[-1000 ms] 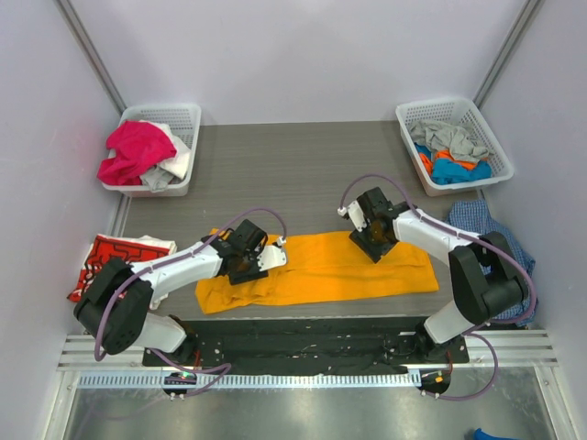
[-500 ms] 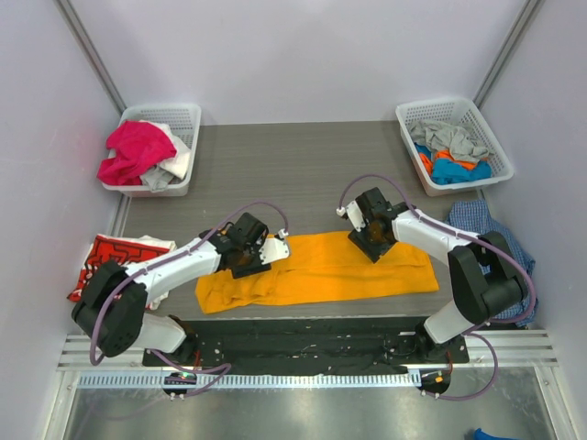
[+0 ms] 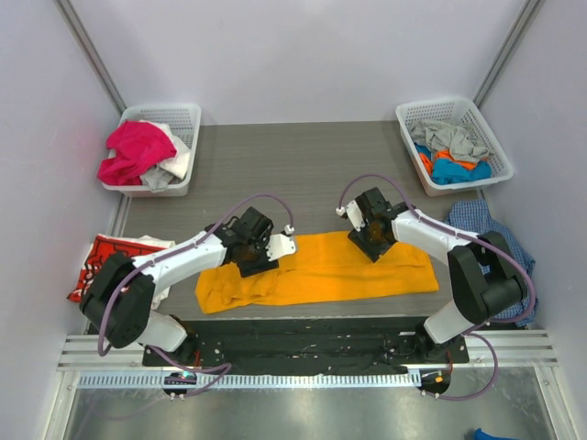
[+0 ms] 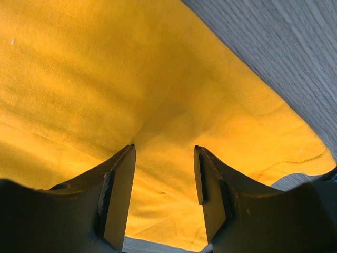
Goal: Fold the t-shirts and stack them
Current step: Rotate the tshirt 90 degrees
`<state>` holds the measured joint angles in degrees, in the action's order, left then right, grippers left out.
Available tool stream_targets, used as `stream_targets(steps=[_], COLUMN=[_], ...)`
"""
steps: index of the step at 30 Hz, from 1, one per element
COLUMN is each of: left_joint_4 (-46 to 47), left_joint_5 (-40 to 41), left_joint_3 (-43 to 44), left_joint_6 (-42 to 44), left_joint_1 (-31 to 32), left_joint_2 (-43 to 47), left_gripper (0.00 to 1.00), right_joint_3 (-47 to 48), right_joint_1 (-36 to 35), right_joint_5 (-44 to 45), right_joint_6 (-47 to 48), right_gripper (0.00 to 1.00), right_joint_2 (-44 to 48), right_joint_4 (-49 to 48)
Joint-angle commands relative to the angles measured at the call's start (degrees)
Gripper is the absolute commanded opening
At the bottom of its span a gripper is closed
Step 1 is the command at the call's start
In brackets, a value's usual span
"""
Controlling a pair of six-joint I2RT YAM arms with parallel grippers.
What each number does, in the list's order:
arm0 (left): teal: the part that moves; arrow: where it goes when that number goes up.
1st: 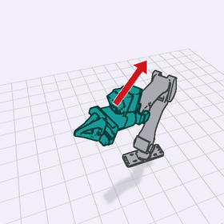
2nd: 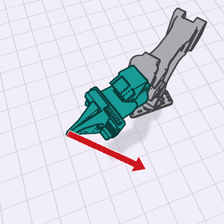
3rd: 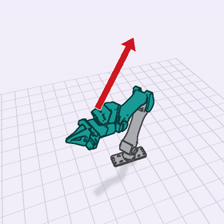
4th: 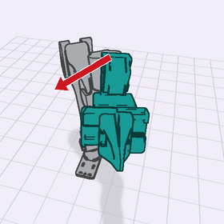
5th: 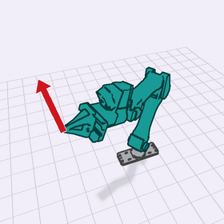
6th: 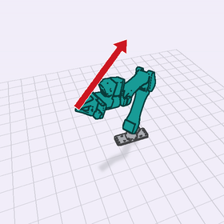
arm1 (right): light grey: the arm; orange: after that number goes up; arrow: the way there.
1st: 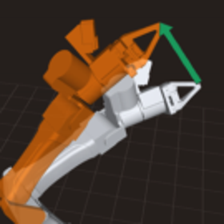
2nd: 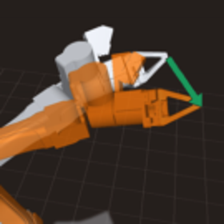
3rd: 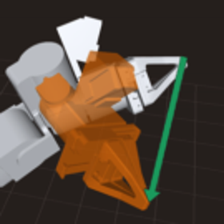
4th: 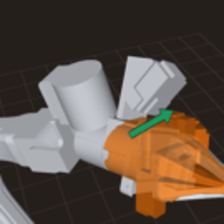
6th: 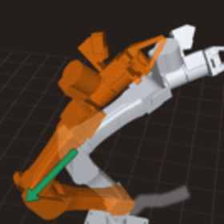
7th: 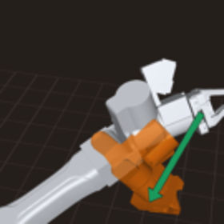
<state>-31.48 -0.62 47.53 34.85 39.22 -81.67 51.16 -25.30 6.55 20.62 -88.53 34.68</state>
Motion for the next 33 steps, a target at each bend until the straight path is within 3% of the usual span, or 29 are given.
stream_targets(steps=[1,13,22,33], left_joint_4=[2.39,7.58,12.94,10.66], left_joint_5=[-3.07,2.18,6.16,6.16], left_joint_3=[2.39,0.46,1.6,23.21], left_joint_6=[-1.19,-0.4,0.74,1.8], left_joint_1=[-0.29,-0.29,-1.08,-8.89], left_joint_2=[-2.61,-8.51,-16.05,-35.04], left_gripper=[0.59,0.58,0.57,0.56], right_joint_3=[0.08,-2.2,-5.36,-4.67], right_joint_1=[-0.36,-0.36,-1.24,-1.6], right_joint_5=[0.93,-1.62,-4.43,-5.84], right_joint_6=[-0.06,4.51,5.83,6.71], right_gripper=[0.56,0.55,0.55,0.56], right_joint_2=[-0.15,-4.1,-1.03,-1.9], right_joint_4=[-1.36,-5.58,-4.97,-5.23])
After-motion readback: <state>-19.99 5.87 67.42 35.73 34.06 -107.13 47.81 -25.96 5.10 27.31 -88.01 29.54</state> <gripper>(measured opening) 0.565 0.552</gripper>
